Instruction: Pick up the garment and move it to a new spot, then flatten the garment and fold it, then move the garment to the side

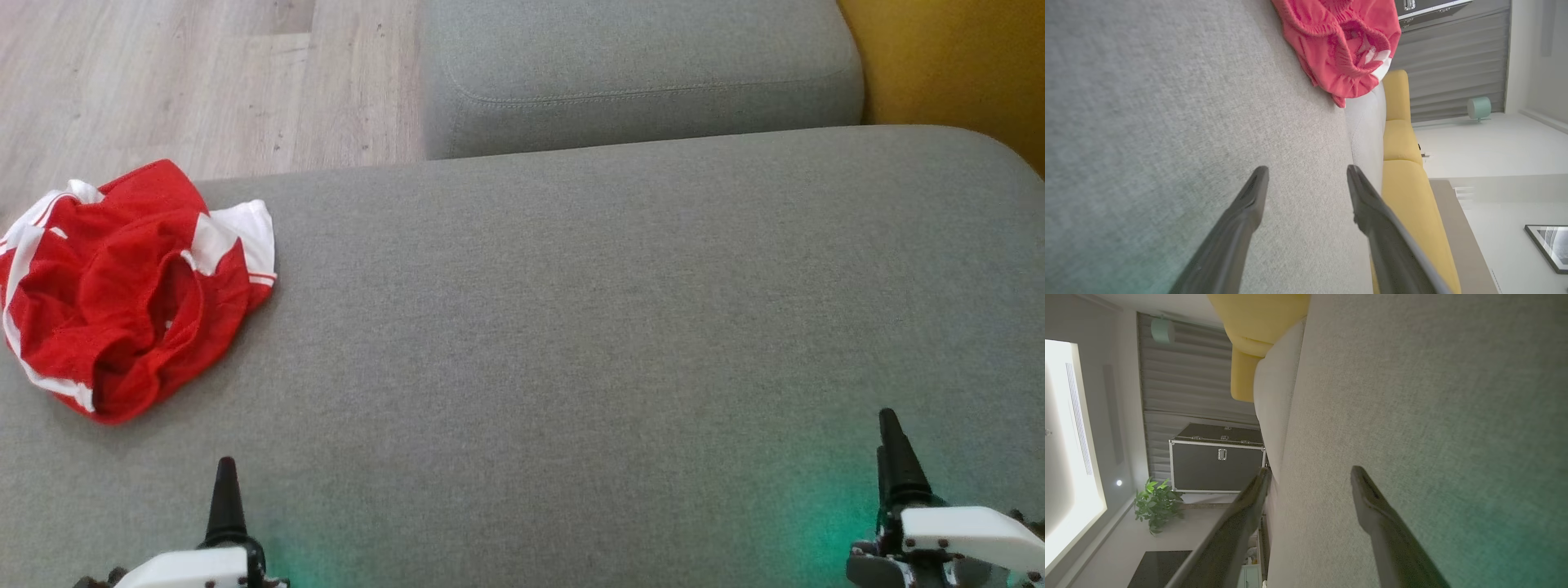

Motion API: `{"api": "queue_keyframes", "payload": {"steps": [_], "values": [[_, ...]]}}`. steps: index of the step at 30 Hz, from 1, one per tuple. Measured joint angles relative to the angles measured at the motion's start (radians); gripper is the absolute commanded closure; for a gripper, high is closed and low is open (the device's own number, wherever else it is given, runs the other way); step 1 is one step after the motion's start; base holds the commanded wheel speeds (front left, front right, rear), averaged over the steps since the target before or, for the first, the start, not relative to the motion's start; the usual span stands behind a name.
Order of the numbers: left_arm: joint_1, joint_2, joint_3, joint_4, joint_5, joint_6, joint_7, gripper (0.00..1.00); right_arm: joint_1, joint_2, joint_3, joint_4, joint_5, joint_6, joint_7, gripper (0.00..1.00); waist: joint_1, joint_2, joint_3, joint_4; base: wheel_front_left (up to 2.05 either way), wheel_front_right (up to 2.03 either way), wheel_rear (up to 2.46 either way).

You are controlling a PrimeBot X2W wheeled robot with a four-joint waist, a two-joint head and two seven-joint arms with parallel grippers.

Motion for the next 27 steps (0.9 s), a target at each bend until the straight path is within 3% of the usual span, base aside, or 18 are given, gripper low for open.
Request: {"api": "queue_keyframes", "payload": {"steps": [27], "values": [[0.007, 0.001, -0.07, -0.081, 0.375, 0.043, -0.076, 0.0, 0.0, 0.0, 0.068, -0.067, -0.371, 0.0, -0.074, 0.0, 0.0, 0.0, -0.018, 0.004, 0.0, 0.0, 0.0]]}}
